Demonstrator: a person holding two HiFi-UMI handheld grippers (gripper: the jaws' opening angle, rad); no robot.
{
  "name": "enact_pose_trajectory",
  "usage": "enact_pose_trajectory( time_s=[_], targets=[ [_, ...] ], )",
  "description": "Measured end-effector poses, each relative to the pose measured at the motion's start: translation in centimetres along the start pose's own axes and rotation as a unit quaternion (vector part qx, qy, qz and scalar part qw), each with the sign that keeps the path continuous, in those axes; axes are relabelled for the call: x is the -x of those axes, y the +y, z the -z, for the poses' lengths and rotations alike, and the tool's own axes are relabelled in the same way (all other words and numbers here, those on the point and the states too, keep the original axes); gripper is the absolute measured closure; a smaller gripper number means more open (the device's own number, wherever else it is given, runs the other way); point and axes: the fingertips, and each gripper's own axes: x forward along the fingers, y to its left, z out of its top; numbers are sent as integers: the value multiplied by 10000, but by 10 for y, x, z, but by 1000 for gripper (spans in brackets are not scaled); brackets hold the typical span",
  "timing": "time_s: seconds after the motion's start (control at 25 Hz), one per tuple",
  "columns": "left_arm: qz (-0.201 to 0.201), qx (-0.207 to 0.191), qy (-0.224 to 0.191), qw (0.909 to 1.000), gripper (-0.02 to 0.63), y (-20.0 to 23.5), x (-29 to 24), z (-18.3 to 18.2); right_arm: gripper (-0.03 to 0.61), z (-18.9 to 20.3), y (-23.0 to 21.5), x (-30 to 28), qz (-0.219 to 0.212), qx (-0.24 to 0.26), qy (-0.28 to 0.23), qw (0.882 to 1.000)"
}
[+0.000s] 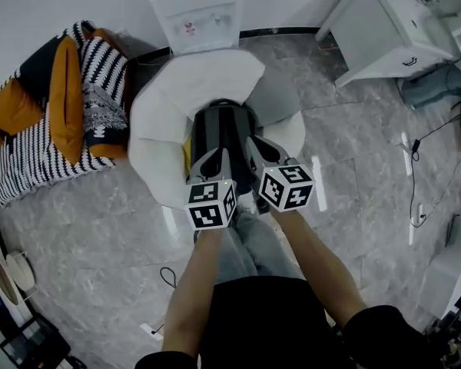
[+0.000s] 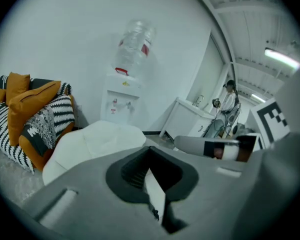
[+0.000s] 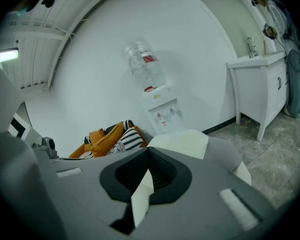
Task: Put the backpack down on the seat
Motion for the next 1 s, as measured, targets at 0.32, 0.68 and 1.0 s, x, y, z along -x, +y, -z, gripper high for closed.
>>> enact_pose_trajectory(
  time_s=[0.32,0.68,1.0],
  targets=[
    [241,-280,-640,9973,614,-35,34,-74,572,-90,43,27,-542,730,-666,9936],
    [443,-793,-1503,9845,614,-95,72,-158,572,-174,73,76,-593,1387,-1327,9796],
    [677,-1060,-1849,9747,614,-130,91,-190,572,-207,82,110,-571,1731,-1611,9700]
  ],
)
